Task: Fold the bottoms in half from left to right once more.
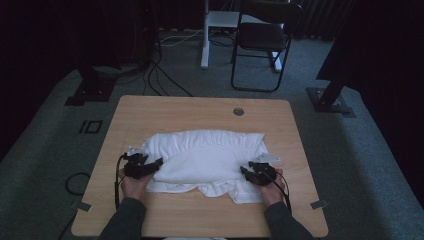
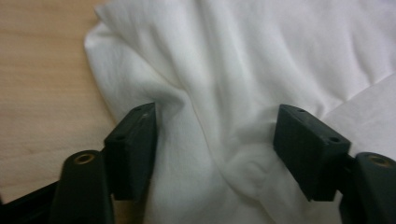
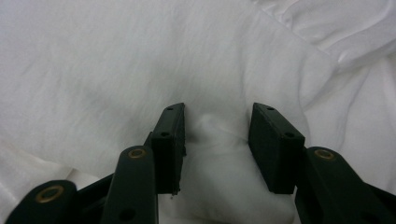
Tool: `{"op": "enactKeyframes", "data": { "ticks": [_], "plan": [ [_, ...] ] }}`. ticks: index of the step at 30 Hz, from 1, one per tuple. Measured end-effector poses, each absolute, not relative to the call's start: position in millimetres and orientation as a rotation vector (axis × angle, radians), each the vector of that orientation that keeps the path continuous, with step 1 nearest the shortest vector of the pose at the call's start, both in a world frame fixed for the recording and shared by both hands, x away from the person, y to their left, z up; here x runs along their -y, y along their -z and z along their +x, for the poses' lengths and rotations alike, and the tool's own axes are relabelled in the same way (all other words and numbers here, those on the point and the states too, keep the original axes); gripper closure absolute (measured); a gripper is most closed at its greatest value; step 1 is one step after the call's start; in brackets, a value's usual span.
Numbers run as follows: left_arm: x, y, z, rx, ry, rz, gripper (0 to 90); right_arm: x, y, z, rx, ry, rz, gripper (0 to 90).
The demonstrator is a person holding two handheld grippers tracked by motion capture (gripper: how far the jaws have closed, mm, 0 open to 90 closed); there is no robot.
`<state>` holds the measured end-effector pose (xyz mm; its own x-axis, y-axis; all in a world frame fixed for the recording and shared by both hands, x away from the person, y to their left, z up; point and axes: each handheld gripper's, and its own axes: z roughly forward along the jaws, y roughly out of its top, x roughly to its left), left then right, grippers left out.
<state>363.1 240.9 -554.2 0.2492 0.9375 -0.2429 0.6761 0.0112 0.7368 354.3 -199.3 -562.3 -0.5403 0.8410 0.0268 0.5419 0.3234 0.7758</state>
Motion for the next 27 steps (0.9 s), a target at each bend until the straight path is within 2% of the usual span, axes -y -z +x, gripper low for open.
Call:
{"op": "enactKeyframes", "data": {
  "ticks": [4, 6, 8, 9, 10, 11, 12, 17, 24, 27],
  "plan": [
    [-239.1, 555.8, 364.6, -1.495, -0.407, 1.725, 30.5, 199.0, 562.4, 354.2, -2.213, -1.073, 1.226, 55.1],
    [-238.0, 556.4, 365.1, -1.484, -0.389, 1.722, 39.8, 198.5, 562.4, 354.1, -2.214, -1.071, 1.224, 54.4],
    [-237.6, 556.6, 365.2, -1.482, -0.373, 1.719, 42.5, 198.5, 562.4, 354.0, -2.214, -1.071, 1.224, 54.4],
    [-237.4, 557.2, 365.3, -1.474, -0.357, 1.726, 53.2, 198.4, 562.4, 354.0, -2.214, -1.071, 1.224, 54.3],
    [-235.4, 558.2, 365.5, -1.458, -0.347, 1.751, 69.4, 198.4, 562.4, 354.0, -2.214, -1.071, 1.222, 54.1],
    [-235.4, 558.2, 365.5, -1.458, -0.347, 1.751, 78.6, 198.4, 562.4, 354.0, -2.214, -1.071, 1.222, 54.1],
    [-234.2, 558.6, 365.1, -1.439, -0.344, 1.772, 83.7, 198.4, 562.4, 354.1, -2.215, -1.072, 1.222, 53.9],
    [-238.5, 551.1, 361.0, -1.422, -0.363, 1.753, 86.0, 199.6, 557.7, 353.9, -2.218, -1.087, 1.233, 51.9],
    [-242.9, 525.5, 355.2, -1.364, -0.419, 1.699, 86.3, 182.0, 519.5, 350.5, -2.174, -1.173, 1.142, 48.0],
    [-239.9, 514.7, 355.9, -1.332, -0.44, 1.708, 86.4, 171.0, 513.8, 353.5, -2.184, -1.195, 1.124, 47.8]
  ]
}}
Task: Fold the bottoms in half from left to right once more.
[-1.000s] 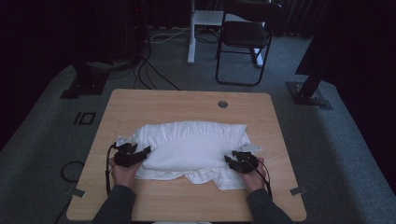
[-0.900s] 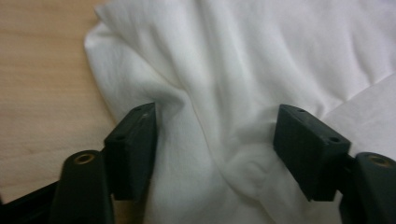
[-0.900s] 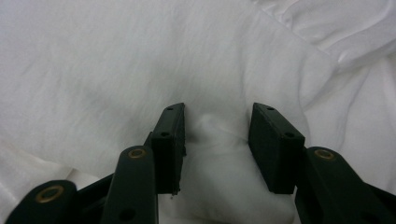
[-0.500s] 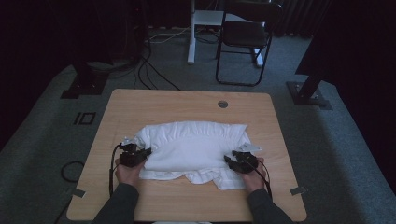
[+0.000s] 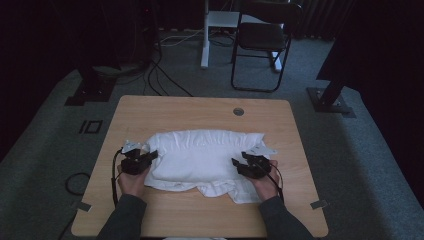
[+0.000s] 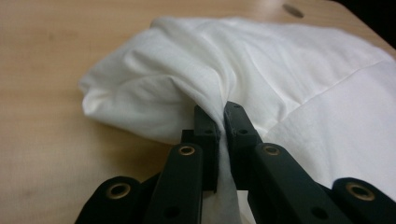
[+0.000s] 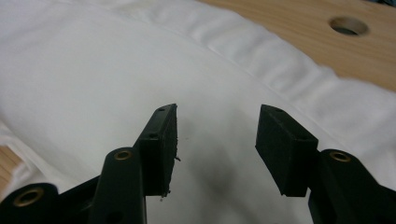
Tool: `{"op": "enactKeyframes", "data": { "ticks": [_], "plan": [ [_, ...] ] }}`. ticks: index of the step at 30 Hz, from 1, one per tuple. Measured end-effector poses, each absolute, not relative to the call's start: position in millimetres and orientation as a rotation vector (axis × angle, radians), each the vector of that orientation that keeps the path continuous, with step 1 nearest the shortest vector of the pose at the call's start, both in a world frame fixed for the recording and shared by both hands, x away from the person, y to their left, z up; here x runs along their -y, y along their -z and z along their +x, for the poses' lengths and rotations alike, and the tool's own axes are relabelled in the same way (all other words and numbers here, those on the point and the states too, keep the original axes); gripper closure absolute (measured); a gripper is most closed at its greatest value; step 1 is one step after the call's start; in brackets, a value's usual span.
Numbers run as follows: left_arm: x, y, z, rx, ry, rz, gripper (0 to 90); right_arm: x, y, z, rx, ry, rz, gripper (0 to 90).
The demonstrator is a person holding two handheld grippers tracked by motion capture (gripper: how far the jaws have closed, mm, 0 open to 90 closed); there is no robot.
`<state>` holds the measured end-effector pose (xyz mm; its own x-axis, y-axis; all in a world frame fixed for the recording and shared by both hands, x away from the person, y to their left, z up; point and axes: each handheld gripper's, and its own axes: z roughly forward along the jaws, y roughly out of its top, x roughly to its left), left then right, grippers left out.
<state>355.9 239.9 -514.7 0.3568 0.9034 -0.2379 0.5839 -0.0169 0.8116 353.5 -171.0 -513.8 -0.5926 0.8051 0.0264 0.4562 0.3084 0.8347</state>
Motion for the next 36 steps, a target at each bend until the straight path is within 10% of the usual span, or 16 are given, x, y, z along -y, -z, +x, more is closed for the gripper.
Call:
{"op": "enactKeyframes", "data": {
  "ticks": [15, 26, 36],
  "plan": [
    [-237.6, 466.8, 360.7, -1.225, -0.483, 1.642, 86.6, 70.7, 549.5, 358.0, -2.329, -0.905, 0.916, 49.2],
    [-228.2, 461.0, 356.4, -1.157, -0.476, 1.644, 86.6, 81.7, 542.6, 364.5, -2.421, -1.009, 0.892, 44.9],
    [-221.1, 454.8, 355.4, -1.128, -0.475, 1.641, 86.6, 90.5, 513.7, 403.9, -2.29, -1.134, 1.02, 59.7]
  ]
}}
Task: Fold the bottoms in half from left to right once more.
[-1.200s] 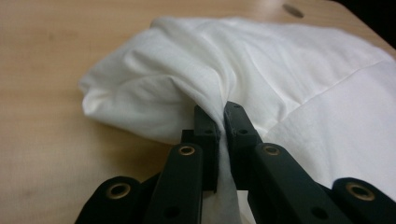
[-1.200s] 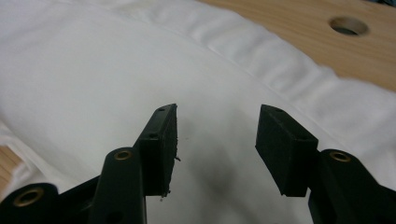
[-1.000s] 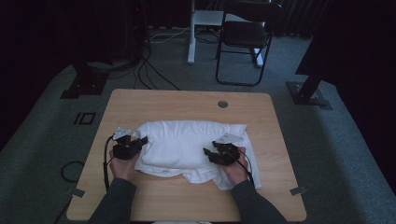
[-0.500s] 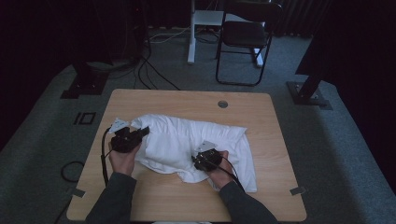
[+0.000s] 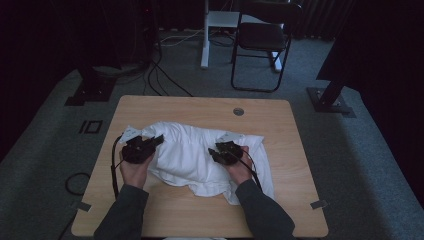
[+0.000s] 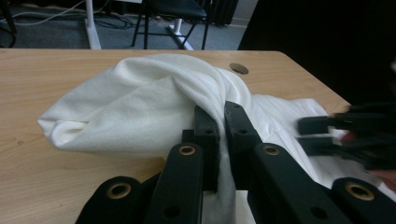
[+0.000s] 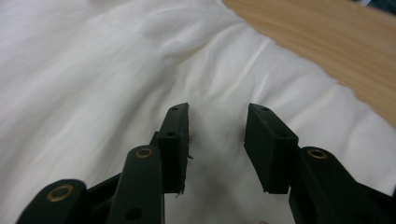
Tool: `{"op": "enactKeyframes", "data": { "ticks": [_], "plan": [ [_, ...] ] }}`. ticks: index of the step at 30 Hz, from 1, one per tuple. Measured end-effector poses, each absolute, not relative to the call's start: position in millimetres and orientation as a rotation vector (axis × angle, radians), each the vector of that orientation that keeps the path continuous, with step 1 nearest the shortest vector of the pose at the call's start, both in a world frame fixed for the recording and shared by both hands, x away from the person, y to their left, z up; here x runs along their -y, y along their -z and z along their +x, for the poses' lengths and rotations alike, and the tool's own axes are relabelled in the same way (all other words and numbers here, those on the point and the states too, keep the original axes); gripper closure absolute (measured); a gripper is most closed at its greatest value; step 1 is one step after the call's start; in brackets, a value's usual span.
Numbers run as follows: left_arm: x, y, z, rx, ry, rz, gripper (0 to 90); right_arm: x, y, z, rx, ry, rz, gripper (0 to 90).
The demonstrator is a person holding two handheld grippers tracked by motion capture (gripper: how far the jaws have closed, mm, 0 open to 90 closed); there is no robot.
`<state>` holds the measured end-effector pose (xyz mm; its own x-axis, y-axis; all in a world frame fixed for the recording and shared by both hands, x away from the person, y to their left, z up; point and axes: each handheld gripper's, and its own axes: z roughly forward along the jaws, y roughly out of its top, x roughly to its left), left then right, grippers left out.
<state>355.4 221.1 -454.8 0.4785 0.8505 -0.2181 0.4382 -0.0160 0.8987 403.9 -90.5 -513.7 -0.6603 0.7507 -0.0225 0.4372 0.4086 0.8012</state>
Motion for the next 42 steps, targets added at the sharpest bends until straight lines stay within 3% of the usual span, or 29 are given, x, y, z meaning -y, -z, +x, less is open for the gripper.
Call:
{"op": "enactKeyframes", "data": {
  "ticks": [5, 13, 16, 21, 24, 25, 28, 29, 33, 37, 42],
  "plan": [
    [-213.9, 451.0, 357.4, -1.1, -0.474, 1.654, 86.6, 72.9, 544.2, 428.8, -2.387, -1.078, 1.088, 62.7],
    [-208.7, 448.6, 356.9, -1.076, -0.471, 1.654, 86.6, 79.9, 512.0, 441.3, -2.266, -1.13, 1.155, 59.4],
    [-207.2, 448.1, 357.6, -1.074, -0.466, 1.653, 86.6, 77.1, 511.4, 453.1, -2.26, -1.12, 1.195, 59.3],
    [-201.3, 445.6, 359.2, -1.055, -0.464, 1.663, 86.6, 63.6, 541.6, 480.8, -2.358, -1.013, 1.241, 62.9],
    [-200.3, 445.0, 359.9, -1.05, -0.463, 1.664, 86.6, 64.2, 536.2, 482.8, -2.398, -0.988, 1.235, 60.8],
    [-200.1, 443.7, 358.8, -1.046, -0.463, 1.661, 86.6, 69.2, 526.3, 476.5, -2.394, -0.986, 1.197, 56.3],
    [-200.9, 442.6, 358.2, -1.044, -0.465, 1.658, 86.6, 80.1, 515.3, 457.9, -2.356, -1.058, 1.179, 56.1],
    [-201.6, 441.8, 358.2, -1.044, -0.47, 1.664, 86.6, 88.9, 511.4, 433.0, -2.347, -1.109, 1.112, 56.3],
    [-198.3, 439.4, 358.5, -1.037, -0.463, 1.657, 86.6, 85.9, 524.5, 396.9, -2.404, -1.067, 0.985, 56.2],
    [-190.3, 434.9, 357.0, -1.011, -0.462, 1.662, 86.6, 75.6, 542.8, 388.7, -2.371, -0.995, 0.911, 56.2],
    [-180.5, 426.8, 358.3, -0.973, -0.464, 1.676, 86.5, 72.8, 537.1, 395.3, -2.428, -1.006, 0.901, 51.9]
  ]
}}
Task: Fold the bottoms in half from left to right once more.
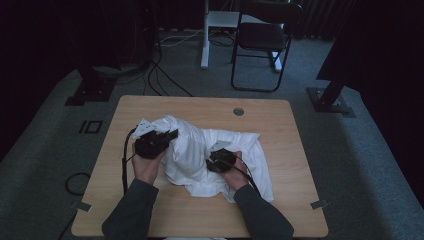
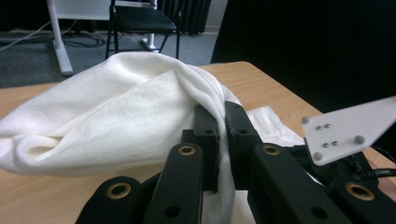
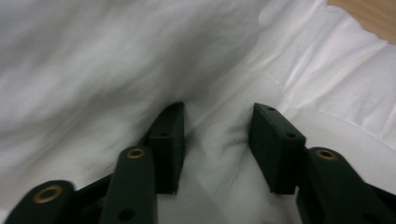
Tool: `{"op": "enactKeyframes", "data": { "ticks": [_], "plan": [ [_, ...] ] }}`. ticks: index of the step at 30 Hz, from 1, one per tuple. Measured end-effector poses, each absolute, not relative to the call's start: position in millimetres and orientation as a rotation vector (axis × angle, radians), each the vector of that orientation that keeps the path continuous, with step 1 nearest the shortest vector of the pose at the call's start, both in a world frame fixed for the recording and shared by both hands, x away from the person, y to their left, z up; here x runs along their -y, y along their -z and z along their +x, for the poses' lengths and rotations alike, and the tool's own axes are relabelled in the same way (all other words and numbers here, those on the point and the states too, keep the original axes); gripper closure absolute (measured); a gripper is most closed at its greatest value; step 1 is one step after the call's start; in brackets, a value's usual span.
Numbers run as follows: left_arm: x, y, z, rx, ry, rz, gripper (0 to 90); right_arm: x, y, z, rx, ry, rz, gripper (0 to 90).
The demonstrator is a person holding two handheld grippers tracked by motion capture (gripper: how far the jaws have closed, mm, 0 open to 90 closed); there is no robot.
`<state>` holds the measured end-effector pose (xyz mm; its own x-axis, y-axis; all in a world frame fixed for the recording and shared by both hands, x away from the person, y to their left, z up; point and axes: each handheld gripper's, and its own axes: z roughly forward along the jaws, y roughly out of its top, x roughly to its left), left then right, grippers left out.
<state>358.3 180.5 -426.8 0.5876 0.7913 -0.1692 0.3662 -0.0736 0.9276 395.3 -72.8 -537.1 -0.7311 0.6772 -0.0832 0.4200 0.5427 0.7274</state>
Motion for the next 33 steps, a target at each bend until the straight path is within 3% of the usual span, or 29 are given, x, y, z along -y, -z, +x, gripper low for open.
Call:
{"op": "enactKeyframes", "data": {
  "ticks": [6, 7, 18, 21, 26, 29, 33],
  "plan": [
    [-174.6, 422.3, 358.4, -0.95, -0.463, 1.677, 86.5, 90.8, 530.5, 380.8, -2.426, -1.035, 0.886, 46.0],
    [-171.2, 421.4, 357.9, -0.939, -0.458, 1.677, 86.5, 85.6, 540.3, 379.2, -2.446, -0.984, 0.846, 42.7],
    [-157.4, 416.4, 359.8, -0.903, -0.451, 1.687, 86.5, 59.8, 547.3, 384.2, -2.445, -1.035, 0.78, 40.0],
    [-157.8, 416.3, 359.9, -0.903, -0.452, 1.689, 86.5, 56.4, 543.4, 385.4, -2.517, -1.069, 0.719, 32.0],
    [-161.0, 417.6, 359.3, -0.91, -0.452, 1.686, 86.5, 95.0, 520.4, 377.3, -2.415, -1.257, 0.752, 30.6],
    [-158.0, 418.3, 358.7, -0.903, -0.444, 1.687, 86.5, 119.2, 538.8, 394.8, -2.349, -1.119, 1.004, 31.6],
    [-150.9, 417.6, 357.8, -0.879, -0.442, 1.702, 86.5, 104.9, 559.3, 399.1, -2.378, -1.123, 1.021, 34.1]
  ]
}}
